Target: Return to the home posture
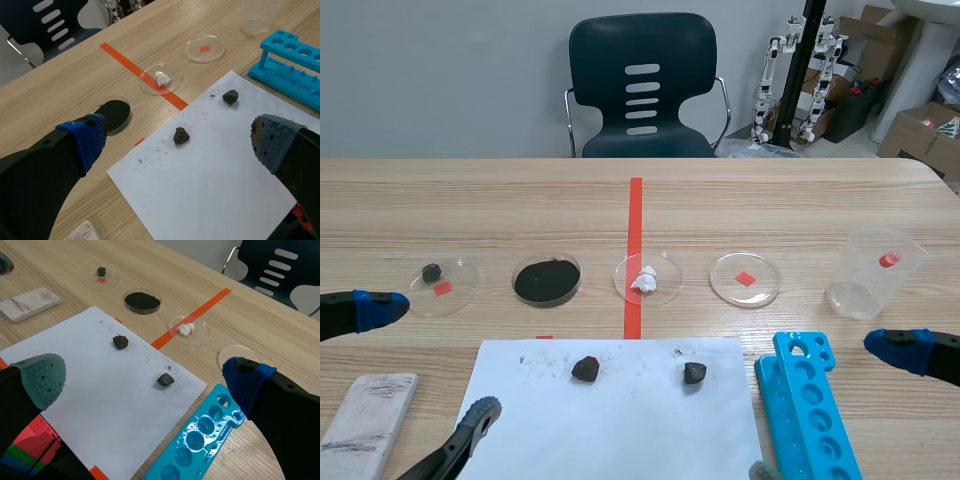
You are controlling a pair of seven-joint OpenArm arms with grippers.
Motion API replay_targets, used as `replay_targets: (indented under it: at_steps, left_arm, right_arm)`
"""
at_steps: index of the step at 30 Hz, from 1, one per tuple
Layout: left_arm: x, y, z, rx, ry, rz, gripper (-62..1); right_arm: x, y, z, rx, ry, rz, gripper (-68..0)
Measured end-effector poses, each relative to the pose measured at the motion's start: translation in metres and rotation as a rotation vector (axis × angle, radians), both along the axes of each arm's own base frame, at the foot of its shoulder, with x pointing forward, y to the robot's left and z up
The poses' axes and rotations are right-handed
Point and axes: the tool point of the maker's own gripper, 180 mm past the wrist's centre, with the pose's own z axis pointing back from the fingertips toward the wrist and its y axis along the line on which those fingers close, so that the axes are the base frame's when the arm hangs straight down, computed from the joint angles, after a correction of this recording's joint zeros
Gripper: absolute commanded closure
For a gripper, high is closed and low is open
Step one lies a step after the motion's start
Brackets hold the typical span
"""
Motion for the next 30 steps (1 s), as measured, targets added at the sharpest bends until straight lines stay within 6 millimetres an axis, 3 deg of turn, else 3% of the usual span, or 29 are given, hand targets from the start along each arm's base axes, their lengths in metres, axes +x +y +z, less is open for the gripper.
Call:
replay_targets:
  at_steps: [30]
  left_arm:
    - [-0.0011,-0.0012,-0.0003,-0.004,0.005,-0.008,-60.3]
  right_arm:
    - [0.0,0.0,0.0,0.0,0.0,0.0,-67.9]
